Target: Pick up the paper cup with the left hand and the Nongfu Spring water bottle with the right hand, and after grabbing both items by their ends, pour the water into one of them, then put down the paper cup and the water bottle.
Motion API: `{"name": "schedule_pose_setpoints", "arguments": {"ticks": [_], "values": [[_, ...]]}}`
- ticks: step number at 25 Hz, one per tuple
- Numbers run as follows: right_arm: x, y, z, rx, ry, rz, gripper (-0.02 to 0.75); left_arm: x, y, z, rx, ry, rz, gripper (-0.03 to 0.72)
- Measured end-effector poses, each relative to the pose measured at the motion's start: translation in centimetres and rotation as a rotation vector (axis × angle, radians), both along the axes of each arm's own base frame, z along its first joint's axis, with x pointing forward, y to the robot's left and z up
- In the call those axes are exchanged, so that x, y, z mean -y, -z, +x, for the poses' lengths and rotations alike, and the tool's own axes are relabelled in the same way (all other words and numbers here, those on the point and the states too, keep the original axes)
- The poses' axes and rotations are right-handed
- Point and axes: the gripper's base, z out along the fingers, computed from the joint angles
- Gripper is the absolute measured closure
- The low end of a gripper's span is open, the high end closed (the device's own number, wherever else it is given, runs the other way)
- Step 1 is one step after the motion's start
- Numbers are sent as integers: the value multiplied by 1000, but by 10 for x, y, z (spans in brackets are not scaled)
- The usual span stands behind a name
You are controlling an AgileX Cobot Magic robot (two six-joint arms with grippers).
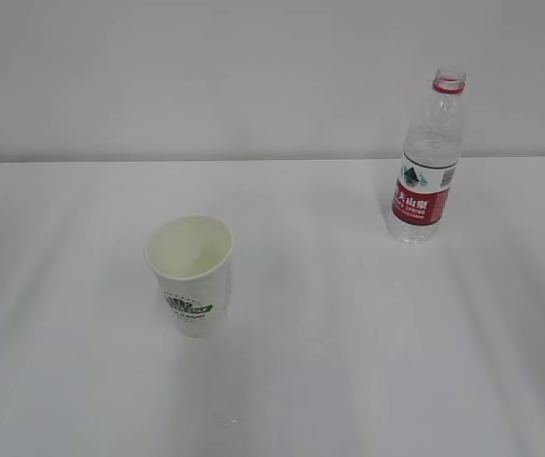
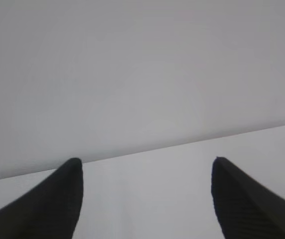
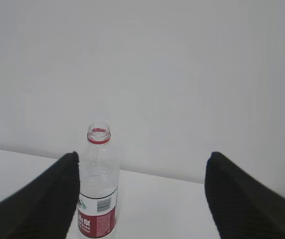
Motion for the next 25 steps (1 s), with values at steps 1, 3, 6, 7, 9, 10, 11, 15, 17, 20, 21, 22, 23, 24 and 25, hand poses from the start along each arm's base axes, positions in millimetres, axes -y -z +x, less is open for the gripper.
{"name": "schedule_pose_setpoints", "arguments": {"ticks": [1, 3, 6, 7, 9, 10, 11, 15, 17, 20, 21, 22, 23, 24, 25], "values": [[0, 2, 5, -4, -1, 0, 150, 0, 1, 2, 8, 1, -1, 101], [-1, 5, 14, 6, -2, 1, 150, 1, 2, 6, 27, 2, -5, 101], [-3, 10, 26, 18, -5, 3, 150, 2, 3, 13, 58, 4, -10, 101], [-3, 11, 29, 26, -6, 4, 150, 3, 3, 15, 75, 5, -13, 101], [-4, 14, 36, 33, -7, 5, 150, 3, 4, 19, 96, 6, -17, 101], [-4, 16, 39, 38, -8, 5, 150, 4, 5, 22, 106, 7, -19, 101], [-4, 17, 42, 45, -8, 6, 150, 4, 5, 23, 118, 9, -17, 101], [-6, 25, 55, 51, -11, 8, 150, 7, 11, 31, 135, 23, -4, 101], [-6, 30, 61, 49, -13, 6, 150, 8, 18, 36, 119, 34, 18, 101], [-8, 38, 69, 43, -29, -19, 150, 10, 28, 43, 91, 40, 28, 101], [-9, 40, 72, 46, -40, -34, 150, 10, 32, 45, 82, 41, 29, 101], [-11, 44, 75, 41, -51, -51, 150, 10, 35, 47, 75, 43, 31, 101], [-12, 47, 77, 40, -61, -62, 150, 12, 40, 48, 66, 48, 32, 101], [-13, 49, 80, 40, -70, -74, 150, 13, 44, 48, 55, 53, 27, 101], [-13, 53, 82, 35, -77, -81, 150, 16, 47, 48, 55, 63, 28, 101]]}}
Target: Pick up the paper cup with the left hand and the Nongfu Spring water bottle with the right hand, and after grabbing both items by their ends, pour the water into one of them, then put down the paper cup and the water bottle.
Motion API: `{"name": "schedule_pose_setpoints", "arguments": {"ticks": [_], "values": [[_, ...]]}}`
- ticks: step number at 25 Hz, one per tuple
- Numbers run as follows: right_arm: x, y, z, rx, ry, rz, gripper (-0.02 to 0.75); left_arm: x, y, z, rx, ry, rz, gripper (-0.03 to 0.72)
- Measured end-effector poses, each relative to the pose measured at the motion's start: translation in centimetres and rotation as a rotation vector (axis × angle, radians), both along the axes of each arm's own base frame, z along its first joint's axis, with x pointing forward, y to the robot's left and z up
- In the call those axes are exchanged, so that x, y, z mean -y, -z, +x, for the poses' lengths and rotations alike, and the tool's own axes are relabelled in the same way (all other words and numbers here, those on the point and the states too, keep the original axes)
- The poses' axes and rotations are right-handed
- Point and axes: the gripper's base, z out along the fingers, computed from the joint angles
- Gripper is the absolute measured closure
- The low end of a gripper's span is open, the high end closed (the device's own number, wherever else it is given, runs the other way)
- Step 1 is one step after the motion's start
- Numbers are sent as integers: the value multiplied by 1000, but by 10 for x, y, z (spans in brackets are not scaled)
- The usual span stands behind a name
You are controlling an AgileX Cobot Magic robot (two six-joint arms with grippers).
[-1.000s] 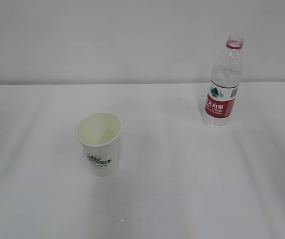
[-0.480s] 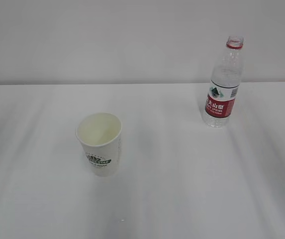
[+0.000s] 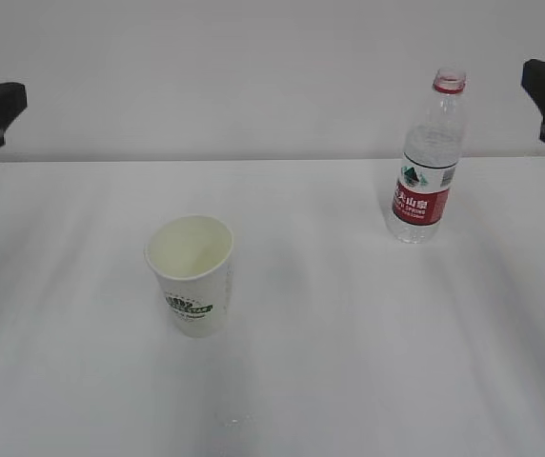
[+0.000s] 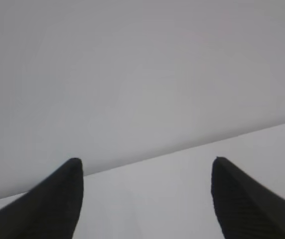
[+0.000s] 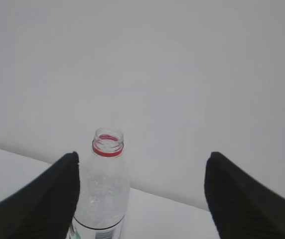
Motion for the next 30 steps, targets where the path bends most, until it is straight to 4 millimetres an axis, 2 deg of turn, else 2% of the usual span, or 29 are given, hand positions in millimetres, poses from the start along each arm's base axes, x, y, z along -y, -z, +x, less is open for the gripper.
{"name": "schedule_pose_setpoints", "arguments": {"ticks": [7, 14, 21, 30], "values": [[-3, 21, 13, -63, -16, -3, 150, 15, 29, -14, 3, 73, -10, 124], [-9, 41, 19, -82, -80, 27, 150, 19, 51, -32, 4, 117, -10, 167], [-11, 69, 7, -112, -112, 44, 150, 25, 74, -48, 24, 176, -19, 171], [-11, 86, -10, -149, -119, 60, 150, 50, 94, -54, -22, 300, -41, 172]]}}
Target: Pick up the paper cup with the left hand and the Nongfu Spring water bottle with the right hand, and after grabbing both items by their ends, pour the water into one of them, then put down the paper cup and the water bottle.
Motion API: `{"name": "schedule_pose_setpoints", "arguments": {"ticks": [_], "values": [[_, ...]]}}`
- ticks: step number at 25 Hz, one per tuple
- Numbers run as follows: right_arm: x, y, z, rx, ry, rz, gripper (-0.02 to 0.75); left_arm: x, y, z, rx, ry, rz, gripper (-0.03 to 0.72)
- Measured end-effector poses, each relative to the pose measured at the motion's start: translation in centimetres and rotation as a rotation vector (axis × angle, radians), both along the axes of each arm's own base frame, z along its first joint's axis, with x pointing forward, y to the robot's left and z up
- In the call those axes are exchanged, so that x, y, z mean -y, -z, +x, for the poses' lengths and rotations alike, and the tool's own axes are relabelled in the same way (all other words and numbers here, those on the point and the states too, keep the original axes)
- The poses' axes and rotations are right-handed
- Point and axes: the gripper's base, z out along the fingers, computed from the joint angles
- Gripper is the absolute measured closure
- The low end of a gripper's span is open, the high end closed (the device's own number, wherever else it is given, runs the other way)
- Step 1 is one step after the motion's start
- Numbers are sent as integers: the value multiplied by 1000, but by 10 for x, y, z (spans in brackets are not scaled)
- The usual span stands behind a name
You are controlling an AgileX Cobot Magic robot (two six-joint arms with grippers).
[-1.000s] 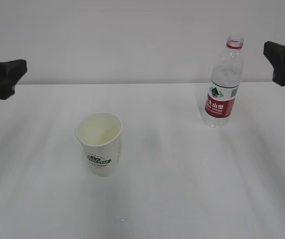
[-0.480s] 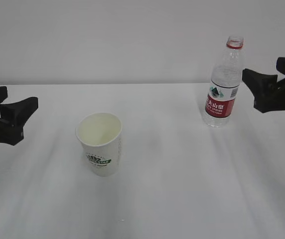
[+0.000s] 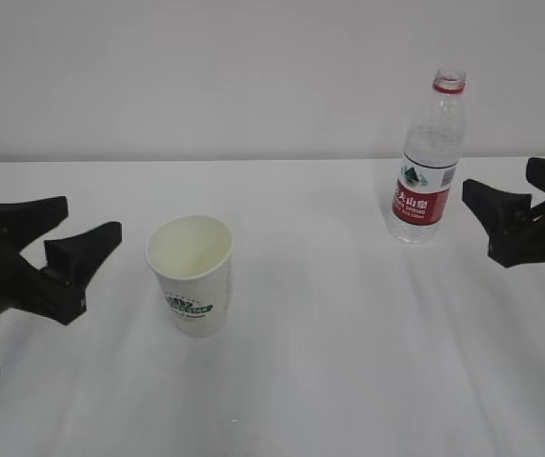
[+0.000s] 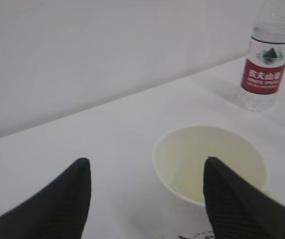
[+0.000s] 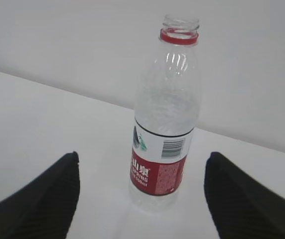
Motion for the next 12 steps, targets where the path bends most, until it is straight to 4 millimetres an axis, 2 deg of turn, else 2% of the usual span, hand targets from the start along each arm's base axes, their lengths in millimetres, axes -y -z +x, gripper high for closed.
{"name": "schedule_pose_setpoints", "arguments": {"ticks": [8, 12], "values": [[0, 13, -20, -6, -11, 28, 150, 20, 32, -3, -92, 130, -34, 172], [0, 17, -25, -14, -13, 33, 150, 23, 35, -6, -103, 176, -24, 172]]}}
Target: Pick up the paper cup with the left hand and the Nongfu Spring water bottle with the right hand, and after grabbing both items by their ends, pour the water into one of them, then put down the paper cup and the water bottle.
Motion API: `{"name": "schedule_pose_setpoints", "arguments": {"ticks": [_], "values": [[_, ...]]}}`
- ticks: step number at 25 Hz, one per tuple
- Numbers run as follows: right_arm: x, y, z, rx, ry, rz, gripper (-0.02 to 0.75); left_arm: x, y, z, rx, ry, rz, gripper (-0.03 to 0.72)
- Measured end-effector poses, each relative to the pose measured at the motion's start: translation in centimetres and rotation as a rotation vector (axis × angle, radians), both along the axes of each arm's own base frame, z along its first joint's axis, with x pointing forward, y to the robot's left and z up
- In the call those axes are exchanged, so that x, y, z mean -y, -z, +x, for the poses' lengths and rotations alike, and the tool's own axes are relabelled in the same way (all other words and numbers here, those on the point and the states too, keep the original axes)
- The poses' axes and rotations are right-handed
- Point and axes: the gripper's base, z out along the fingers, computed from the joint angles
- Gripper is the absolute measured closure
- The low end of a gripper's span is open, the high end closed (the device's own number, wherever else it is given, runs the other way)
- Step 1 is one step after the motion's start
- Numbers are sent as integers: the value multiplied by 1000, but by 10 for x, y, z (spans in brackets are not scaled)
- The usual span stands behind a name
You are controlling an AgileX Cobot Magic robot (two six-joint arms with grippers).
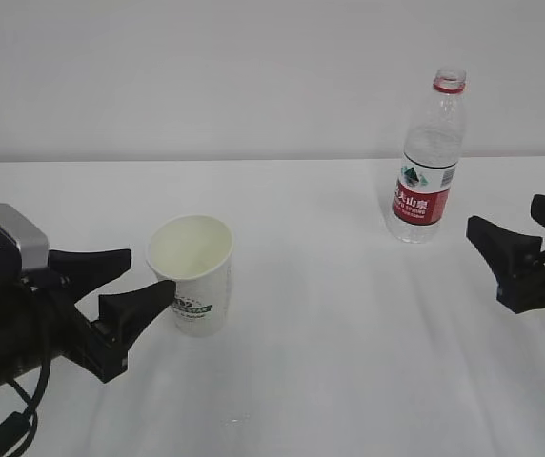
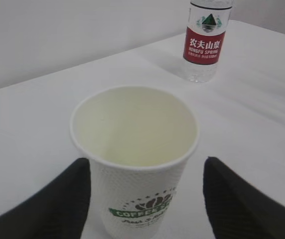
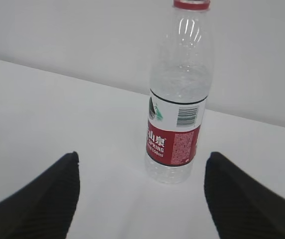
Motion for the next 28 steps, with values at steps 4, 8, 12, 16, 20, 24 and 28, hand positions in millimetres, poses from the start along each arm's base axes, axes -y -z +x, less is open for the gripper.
{"name": "schedule_pose_setpoints", "arguments": {"ticks": [4, 8, 12, 16, 20, 24, 28], "values": [[0, 1, -3, 0, -2, 3, 150, 1, 1, -1, -5, 21, 7, 157], [-2, 2, -2, 19, -23, 8, 150, 3, 12, -3, -49, 48, 37, 48], [-4, 4, -1, 30, -42, 19, 150, 3, 22, -3, -92, 49, 54, 2], [-5, 8, 0, 22, -57, 27, 150, 2, 23, -3, -97, 45, 56, -2], [-7, 12, 1, 8, -70, 29, 150, 2, 25, -4, -117, 42, 72, -3], [-7, 11, 1, 18, -78, 35, 150, 2, 26, -3, -123, 39, 75, -3], [-8, 11, 1, 23, -79, 38, 150, 3, 35, 0, -152, 39, 87, -3]]}}
